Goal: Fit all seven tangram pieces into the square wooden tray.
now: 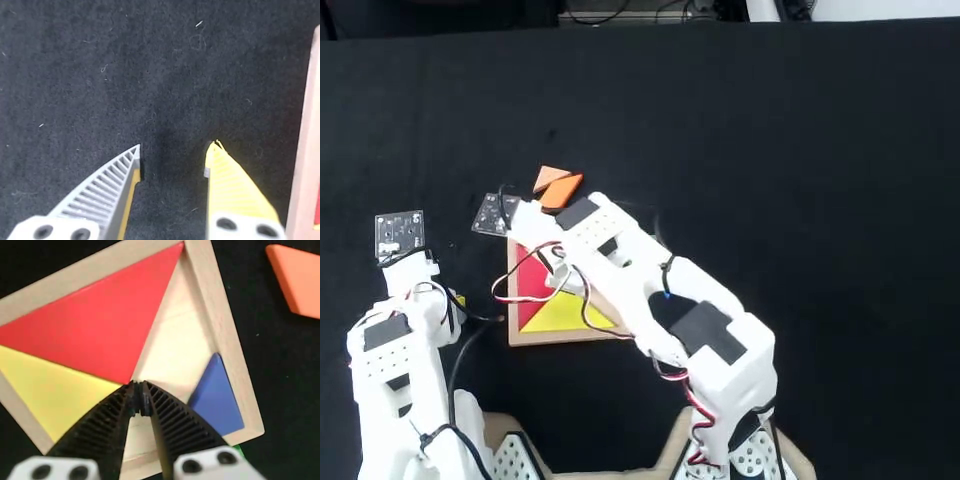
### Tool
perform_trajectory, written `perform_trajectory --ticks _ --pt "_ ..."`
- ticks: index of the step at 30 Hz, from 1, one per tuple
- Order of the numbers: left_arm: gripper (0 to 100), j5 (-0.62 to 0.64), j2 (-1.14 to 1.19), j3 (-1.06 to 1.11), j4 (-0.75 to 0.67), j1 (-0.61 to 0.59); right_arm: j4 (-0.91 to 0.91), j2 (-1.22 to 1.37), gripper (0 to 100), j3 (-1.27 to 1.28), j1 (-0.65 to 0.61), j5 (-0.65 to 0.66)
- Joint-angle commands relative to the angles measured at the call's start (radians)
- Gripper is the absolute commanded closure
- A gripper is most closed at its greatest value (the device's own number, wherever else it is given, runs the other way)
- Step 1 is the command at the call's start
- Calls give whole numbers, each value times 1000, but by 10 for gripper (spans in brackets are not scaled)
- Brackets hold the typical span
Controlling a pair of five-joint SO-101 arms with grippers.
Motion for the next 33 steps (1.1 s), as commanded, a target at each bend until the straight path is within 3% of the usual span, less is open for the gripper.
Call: perform_trajectory --ticks 1,19,29,33 --pt "788 -9 -17 -7 0 -4 -23 -22 988 -87 17 3" --pt "788 -9 -17 -7 0 -4 8 113 988 -154 -64 3" --pt "788 -9 -17 -7 0 -4 69 -38 988 -189 92 3" --pt "788 -9 -17 -7 0 -2 71 -47 988 -117 83 8"
